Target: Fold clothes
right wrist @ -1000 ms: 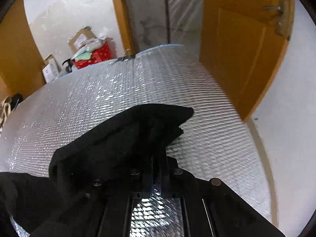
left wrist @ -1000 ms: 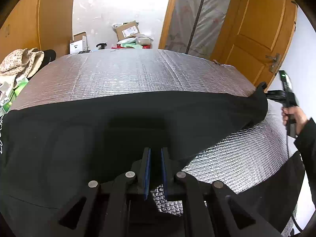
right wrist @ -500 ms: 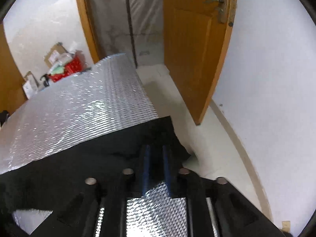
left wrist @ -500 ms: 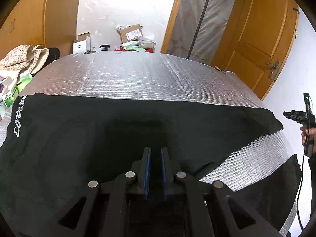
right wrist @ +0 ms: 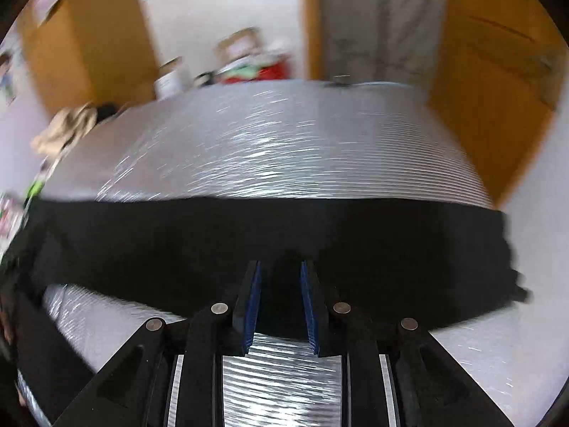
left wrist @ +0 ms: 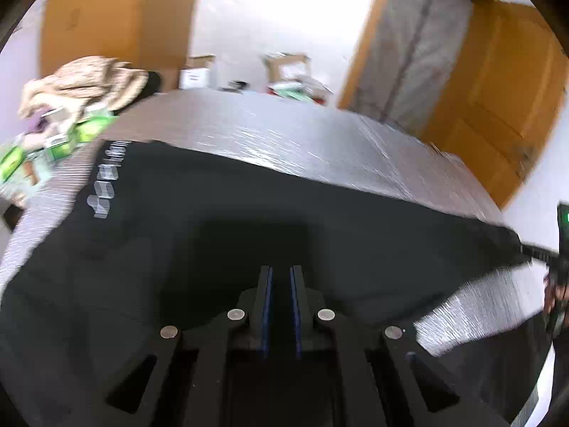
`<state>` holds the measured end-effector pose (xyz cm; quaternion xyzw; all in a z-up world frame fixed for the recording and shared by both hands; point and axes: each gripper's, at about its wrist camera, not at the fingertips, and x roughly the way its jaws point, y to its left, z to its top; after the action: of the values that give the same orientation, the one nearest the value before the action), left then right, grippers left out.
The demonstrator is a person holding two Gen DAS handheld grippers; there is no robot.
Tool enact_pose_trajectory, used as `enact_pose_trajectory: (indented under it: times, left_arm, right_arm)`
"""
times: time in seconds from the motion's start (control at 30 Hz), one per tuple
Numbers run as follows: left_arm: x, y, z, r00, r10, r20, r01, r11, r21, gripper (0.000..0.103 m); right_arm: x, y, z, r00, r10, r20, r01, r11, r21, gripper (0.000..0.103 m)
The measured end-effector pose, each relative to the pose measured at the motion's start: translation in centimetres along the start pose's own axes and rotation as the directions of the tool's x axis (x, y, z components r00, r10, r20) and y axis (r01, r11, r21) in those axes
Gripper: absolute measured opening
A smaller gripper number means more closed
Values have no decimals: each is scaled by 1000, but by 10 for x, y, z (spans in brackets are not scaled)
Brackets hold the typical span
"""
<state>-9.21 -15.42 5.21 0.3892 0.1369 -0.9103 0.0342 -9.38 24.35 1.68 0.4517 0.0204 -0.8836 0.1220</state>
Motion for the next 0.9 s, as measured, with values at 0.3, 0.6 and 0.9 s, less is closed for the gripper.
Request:
enact_pose_trajectory:
  times: [0.3, 0.6, 0.9]
  left_arm:
    - [-7, 57, -15, 998, 57, -5, -57, 993, -100, 9]
    - [-30, 102, -10, 993, 110, 46, -97, 969, -229, 8]
    - [-109, 157, -49, 968, 227, 108, -182, 931, -317, 8]
  right_arm:
    - [53, 50, 25, 997, -35, -64, 27, 994, -109, 24]
    - [80, 57, 66, 997, -67, -42, 64, 995, -75, 26]
    - [-8, 97, 32, 987, 134, 85, -122, 983, -134, 26]
